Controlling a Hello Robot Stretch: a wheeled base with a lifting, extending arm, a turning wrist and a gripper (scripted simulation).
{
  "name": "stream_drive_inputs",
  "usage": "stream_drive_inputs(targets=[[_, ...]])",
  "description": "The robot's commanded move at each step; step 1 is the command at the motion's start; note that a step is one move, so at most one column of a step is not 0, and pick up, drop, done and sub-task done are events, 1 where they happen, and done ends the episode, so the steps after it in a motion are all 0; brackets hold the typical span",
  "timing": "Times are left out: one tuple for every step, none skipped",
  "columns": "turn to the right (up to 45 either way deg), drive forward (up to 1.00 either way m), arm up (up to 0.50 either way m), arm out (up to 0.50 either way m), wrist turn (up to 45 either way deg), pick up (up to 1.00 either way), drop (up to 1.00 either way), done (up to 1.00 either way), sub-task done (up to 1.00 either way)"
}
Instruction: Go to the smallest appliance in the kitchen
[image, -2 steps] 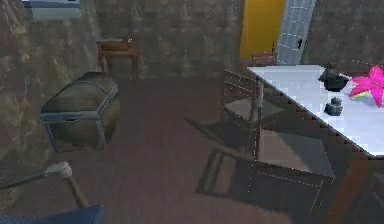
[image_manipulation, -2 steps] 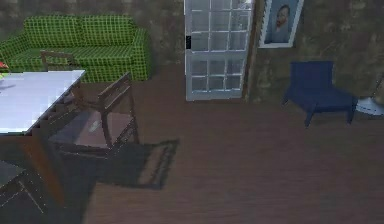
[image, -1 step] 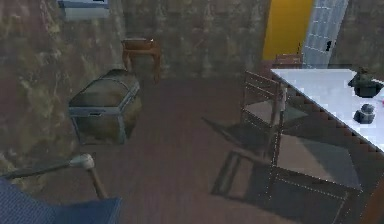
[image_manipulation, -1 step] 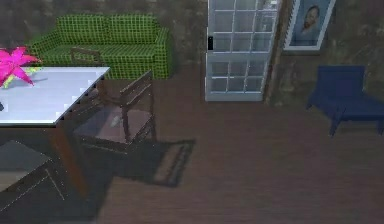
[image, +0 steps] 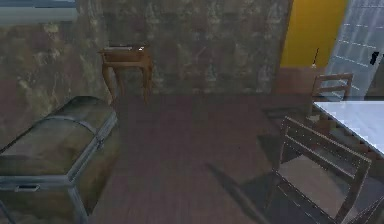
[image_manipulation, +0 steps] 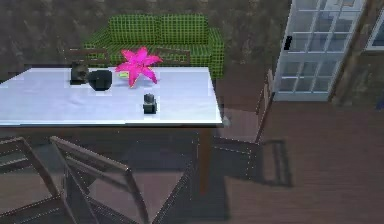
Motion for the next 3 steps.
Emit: stream_drive_inputs(targets=[[-3.0, 0.00, 0.00, 0.00, 0.0, 0.00, 0.00, 0.00, 0.00], [0.0, 1.00, 0.00, 0.00, 0.0, 0.00, 0.00, 0.00, 0.00], [-3.0, 0.00, 0.00, 0.00, 0.0, 0.00, 0.00, 0.00, 0.00]])
